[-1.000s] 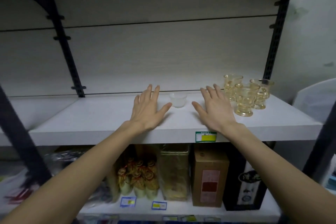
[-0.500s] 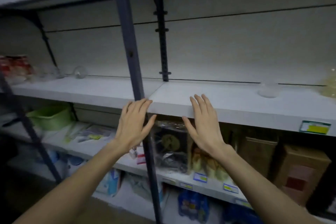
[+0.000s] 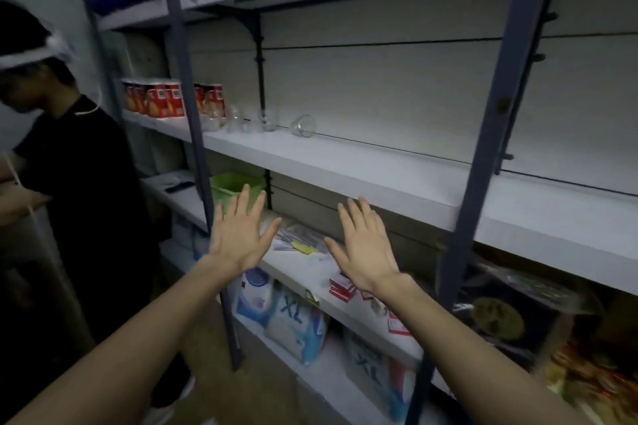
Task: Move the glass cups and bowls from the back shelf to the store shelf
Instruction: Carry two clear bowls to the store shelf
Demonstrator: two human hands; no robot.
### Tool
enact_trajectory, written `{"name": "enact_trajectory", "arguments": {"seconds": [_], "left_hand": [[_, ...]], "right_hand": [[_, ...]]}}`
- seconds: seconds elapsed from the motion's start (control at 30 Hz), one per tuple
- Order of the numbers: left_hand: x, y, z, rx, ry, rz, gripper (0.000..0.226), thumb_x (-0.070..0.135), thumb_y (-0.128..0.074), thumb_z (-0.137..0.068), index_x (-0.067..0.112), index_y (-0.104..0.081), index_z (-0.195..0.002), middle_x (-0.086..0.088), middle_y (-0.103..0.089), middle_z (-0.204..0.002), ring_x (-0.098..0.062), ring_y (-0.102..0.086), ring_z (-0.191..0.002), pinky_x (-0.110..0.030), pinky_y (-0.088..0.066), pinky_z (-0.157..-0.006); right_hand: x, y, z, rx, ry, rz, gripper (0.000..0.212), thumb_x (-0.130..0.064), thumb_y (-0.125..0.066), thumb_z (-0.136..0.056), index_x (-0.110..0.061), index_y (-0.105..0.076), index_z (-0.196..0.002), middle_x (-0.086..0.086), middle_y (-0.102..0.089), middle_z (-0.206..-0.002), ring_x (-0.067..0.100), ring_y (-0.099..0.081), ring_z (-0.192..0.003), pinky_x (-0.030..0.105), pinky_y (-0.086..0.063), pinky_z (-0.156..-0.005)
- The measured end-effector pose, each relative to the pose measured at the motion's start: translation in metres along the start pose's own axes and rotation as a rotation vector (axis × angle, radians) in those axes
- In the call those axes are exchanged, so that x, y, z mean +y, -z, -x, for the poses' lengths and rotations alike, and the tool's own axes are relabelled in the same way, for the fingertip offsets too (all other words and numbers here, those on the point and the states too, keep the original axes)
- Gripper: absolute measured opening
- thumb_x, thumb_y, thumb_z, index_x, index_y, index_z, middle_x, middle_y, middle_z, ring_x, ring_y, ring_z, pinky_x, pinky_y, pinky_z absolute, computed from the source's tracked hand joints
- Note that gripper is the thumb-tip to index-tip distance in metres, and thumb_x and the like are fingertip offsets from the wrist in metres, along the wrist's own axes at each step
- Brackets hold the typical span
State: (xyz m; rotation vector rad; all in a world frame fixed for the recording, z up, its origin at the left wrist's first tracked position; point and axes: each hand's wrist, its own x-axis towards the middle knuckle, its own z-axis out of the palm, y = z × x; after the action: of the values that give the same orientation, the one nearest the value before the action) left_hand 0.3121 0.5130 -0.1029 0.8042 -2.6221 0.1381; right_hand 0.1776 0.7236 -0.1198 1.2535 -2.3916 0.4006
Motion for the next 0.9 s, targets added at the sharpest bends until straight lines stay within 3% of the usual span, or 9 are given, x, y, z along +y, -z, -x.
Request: {"name": "enact_trajectory", "arguments": {"seconds": [0.17,0.33,0.6,0.7,0.9], "left_hand": [[-0.054,-0.021,-0.067,0.025,0.086,-0.055,0.077,0.069,-0.016,-0.1,0.026,-0.012,-0.164,-0.01,-0.002,-0.172,-0.029,-0.009,-0.157,-0.049,-0.005,-0.125],[-0.095,-0.036,-0.165,0.001,0.147,-0.052,0.077,0.069,-0.017,-0.1,0.025,-0.011,-0.164,-0.007,-0.001,-0.172,-0.03,-0.009,-0.157,-0.049,-0.009,-0.125],[-0.144,-0.061,-0.314,-0.067,0.104,0.064,0.078,0.067,-0.021,-0.101,0.024,-0.007,-0.164,-0.005,-0.003,-0.172,-0.03,-0.018,-0.156,-0.048,-0.026,-0.122],[-0.166,-0.075,-0.356,-0.085,0.142,0.085,0.08,0.068,-0.019,-0.1,0.023,-0.005,-0.164,-0.005,-0.001,-0.172,-0.029,-0.014,-0.157,-0.049,-0.024,-0.123],[-0.203,-0.105,-0.443,-0.117,0.077,0.084,0.081,0.067,-0.026,-0.101,0.025,0.002,-0.164,-0.001,0.007,-0.172,-0.028,-0.013,-0.157,-0.05,-0.032,-0.118]], "right_hand": [[-0.024,-0.025,-0.105,0.061,0.079,-0.057,0.073,-0.055,-0.031,-0.105,-0.011,-0.019,-0.162,0.013,-0.016,-0.17,0.03,-0.001,-0.158,0.044,-0.006,-0.126],[-0.027,-0.044,-0.229,0.136,0.065,-0.098,0.072,-0.053,-0.034,-0.105,-0.009,-0.023,-0.161,0.016,-0.022,-0.167,0.034,-0.009,-0.157,0.045,-0.01,-0.126],[-0.017,-0.096,-0.397,-0.198,0.006,-0.107,0.079,-0.052,-0.044,-0.102,-0.01,-0.013,-0.162,0.015,-0.019,-0.168,0.034,-0.006,-0.157,0.045,-0.016,-0.124],[-0.026,-0.12,-0.438,-0.24,0.017,-0.067,0.079,-0.052,-0.043,-0.103,-0.011,-0.012,-0.162,0.013,-0.014,-0.169,0.034,-0.007,-0.157,0.046,-0.013,-0.125],[-0.054,-0.162,-0.512,-0.287,0.047,-0.053,0.08,-0.045,-0.047,-0.103,-0.014,-0.005,-0.163,0.007,-0.004,-0.172,0.034,-0.024,-0.153,0.046,-0.028,-0.12]]}}
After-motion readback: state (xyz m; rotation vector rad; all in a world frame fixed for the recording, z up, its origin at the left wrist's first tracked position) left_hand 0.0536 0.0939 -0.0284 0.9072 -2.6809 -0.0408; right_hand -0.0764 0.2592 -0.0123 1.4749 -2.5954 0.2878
